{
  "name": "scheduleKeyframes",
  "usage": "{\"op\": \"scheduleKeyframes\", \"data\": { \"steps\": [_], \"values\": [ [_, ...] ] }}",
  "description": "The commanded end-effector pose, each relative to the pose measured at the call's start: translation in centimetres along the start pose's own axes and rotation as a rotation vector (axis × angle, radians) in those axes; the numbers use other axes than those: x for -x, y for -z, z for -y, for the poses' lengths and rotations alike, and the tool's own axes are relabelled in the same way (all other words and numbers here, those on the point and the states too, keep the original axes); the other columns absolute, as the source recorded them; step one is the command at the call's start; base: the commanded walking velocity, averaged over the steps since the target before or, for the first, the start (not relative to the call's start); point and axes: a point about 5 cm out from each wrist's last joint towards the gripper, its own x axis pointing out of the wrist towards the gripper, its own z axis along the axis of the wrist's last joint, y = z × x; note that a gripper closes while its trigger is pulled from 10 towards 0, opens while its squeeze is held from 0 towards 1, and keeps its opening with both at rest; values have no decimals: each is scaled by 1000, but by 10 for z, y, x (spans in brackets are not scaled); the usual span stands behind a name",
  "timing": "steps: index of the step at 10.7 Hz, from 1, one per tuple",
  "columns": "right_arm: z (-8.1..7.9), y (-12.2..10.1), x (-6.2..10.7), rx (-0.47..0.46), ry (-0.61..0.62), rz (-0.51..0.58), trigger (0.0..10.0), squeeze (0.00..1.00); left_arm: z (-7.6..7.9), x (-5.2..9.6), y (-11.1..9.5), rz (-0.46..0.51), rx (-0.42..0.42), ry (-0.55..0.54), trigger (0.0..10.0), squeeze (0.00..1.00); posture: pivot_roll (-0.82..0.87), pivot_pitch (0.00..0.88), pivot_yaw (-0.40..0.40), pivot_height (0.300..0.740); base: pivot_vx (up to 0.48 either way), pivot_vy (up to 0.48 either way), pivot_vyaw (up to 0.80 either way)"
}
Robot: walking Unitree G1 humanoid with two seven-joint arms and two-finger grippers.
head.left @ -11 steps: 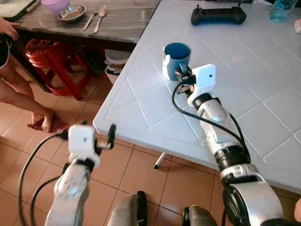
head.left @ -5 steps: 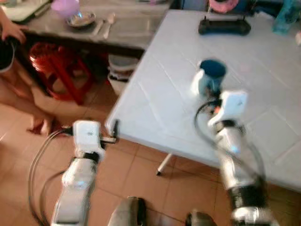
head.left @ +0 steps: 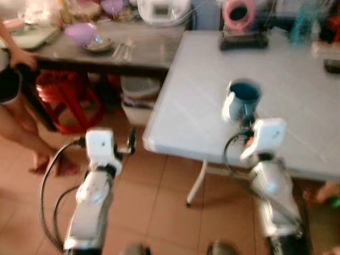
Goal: Setting the table
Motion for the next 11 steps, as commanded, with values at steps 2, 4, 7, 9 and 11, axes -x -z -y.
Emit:
{"op": "scheduleKeyframes", "data": {
  "steps": [2,4,7,9,11],
  "values": [
    [3,-10,0,8,11,30,0,0,3,1,3,9,11,17,10000,0,12,0,72,740,0,480,0],
    [-1,-9,2,19,-3,14,10000,0,7,0,1,31,14,38,10000,0,1,0,72,740,0,461,0],
    [0,-8,1,13,4,-1,10000,0,10,0,-1,47,-18,58,10000,0,-3,0,67,740,185,401,0],
    [0,-9,-1,16,0,-3,10000,0,13,1,1,44,-19,63,10000,0,-6,0,60,740,381,291,0],
    [0,-9,-3,18,-4,-3,10000,0,16,1,2,48,-15,82,10000,0,-6,0,58,740,435,0,0]
  ]
}}
